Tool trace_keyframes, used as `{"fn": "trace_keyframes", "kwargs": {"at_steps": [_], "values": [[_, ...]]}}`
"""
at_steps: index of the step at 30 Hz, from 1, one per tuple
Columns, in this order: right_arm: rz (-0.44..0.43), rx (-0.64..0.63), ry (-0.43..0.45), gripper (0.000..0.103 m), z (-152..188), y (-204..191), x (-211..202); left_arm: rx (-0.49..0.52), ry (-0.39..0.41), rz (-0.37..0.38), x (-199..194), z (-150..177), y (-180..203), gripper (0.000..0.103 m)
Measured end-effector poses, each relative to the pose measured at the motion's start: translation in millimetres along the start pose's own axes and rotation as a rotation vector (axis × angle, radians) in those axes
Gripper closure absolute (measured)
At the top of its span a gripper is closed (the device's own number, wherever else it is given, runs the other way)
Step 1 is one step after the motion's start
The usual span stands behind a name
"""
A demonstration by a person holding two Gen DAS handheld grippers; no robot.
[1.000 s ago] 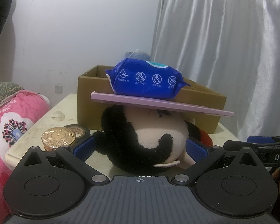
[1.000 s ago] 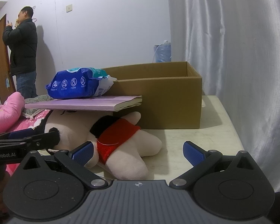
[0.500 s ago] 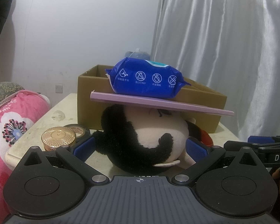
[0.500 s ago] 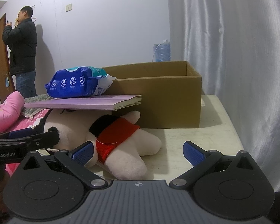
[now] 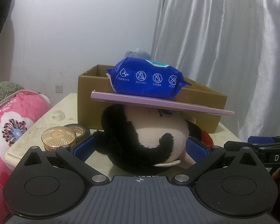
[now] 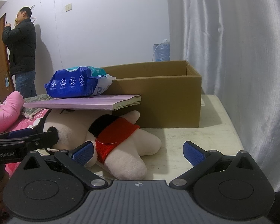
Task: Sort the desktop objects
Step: 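Move the left gripper toward the blue wet-wipes pack on the pink board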
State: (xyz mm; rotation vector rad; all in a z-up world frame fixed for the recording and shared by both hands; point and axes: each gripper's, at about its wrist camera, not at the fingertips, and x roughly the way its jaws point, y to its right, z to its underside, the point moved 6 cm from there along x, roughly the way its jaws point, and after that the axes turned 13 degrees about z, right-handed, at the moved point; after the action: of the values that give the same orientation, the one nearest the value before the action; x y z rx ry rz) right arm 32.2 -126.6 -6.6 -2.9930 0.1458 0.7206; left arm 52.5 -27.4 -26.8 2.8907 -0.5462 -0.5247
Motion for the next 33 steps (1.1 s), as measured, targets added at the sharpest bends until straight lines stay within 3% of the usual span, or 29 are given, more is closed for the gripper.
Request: {"fn": "trace_keyframes", "kwargs": {"at_steps": [10, 16, 26, 33], "values": [[-0.02, 0.005, 0.003, 0.0, -1, 0, 0, -0.048, 0.041, 0.004, -7, -6, -7, 0.0], [-0.027, 0.017, 0.012, 0.0, -6, 4, 1, -0.061, 0.042, -0.036, -13, -16, -16, 0.0], [-0.03, -0.009, 0.156, 0.0, -55, 14, -27, -0.02, 0.04, -0.038, -19, -43, -12, 0.0], [-0.039, -0.018, 0.202, 0.0, -84, 8, -36, 0.001, 0.055, -0.051, -18, -70, -13, 0.0]]}}
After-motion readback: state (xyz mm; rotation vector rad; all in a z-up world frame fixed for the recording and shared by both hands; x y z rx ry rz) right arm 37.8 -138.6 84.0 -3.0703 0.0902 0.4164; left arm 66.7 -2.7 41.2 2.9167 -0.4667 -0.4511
